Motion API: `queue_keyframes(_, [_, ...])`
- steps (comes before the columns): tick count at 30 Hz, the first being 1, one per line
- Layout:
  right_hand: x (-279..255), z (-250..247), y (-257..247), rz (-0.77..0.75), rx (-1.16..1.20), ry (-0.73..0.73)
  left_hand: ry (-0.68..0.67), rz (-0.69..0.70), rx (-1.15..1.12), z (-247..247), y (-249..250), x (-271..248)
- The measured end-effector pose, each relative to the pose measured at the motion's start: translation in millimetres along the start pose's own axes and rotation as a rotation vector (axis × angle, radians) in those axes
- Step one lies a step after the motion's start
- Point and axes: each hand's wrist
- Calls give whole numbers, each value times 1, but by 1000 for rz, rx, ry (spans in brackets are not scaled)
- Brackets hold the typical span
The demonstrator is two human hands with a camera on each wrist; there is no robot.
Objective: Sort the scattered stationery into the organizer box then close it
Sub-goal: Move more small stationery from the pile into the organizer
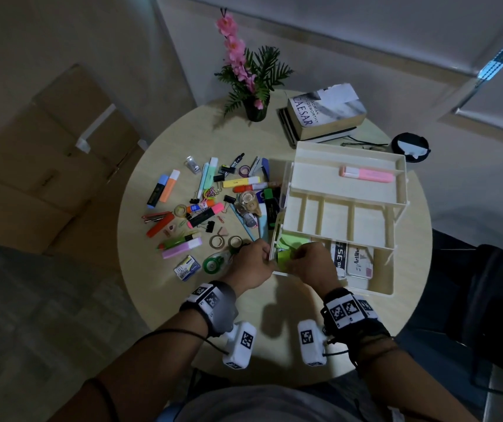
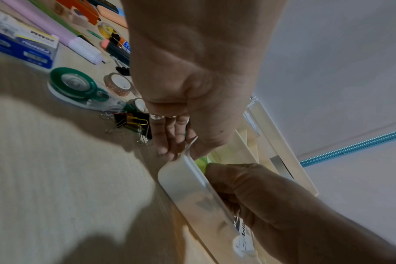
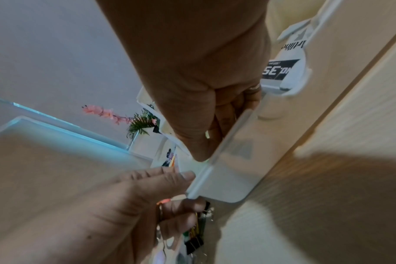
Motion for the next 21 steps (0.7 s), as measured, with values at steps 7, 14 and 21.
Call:
queue_keyframes(7, [1, -8, 24, 89, 533, 150, -9, 0, -3, -1, 1, -3])
queue_keyframes(14, [43, 22, 40, 60, 489, 274, -57, -18, 10, -6, 1, -9])
queue_keyframes(21, [14, 10, 10, 30, 699, 223, -78, 2, 5, -10, -3, -10])
Point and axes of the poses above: each hand's wrist, its own x-axis towards the middle knuckle, its own z-axis out of the palm, y = z × x, and after that the axes turned 3 degrees about -x, right-handed
